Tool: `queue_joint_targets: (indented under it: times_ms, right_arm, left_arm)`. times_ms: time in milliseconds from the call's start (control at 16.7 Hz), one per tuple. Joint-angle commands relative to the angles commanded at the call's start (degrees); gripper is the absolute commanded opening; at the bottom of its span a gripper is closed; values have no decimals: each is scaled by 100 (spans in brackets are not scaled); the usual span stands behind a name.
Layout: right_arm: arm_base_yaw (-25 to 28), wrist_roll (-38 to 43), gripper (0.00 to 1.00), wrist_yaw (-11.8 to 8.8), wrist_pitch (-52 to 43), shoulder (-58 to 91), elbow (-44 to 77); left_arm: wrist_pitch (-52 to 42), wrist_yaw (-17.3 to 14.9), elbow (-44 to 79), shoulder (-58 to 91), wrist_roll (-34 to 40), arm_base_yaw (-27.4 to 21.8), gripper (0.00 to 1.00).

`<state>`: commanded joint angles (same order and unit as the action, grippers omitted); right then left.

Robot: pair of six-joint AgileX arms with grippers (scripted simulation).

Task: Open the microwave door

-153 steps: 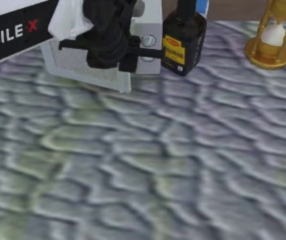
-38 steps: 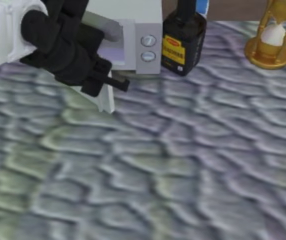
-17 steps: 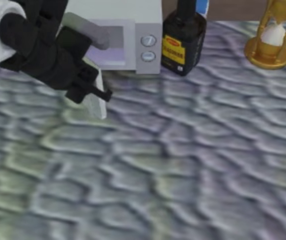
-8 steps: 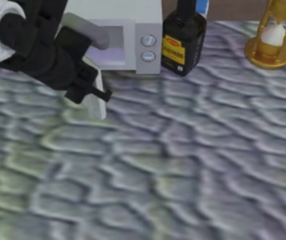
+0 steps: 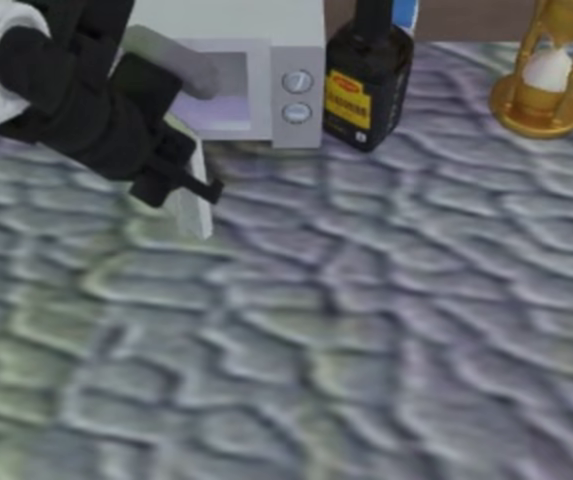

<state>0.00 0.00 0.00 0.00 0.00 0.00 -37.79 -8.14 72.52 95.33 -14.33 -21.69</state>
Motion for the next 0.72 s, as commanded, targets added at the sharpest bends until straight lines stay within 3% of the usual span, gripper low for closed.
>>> queue_joint_targets:
  times_ms: [480,720]
  right_arm:
    - [0,0,100,0,0,0,0]
    - [0,0,100,0,0,0,0]
  left_arm:
    - [-2,-39,-16,11,-5,-13,0]
    - [-113,-263,-112,-73,-479,184,0]
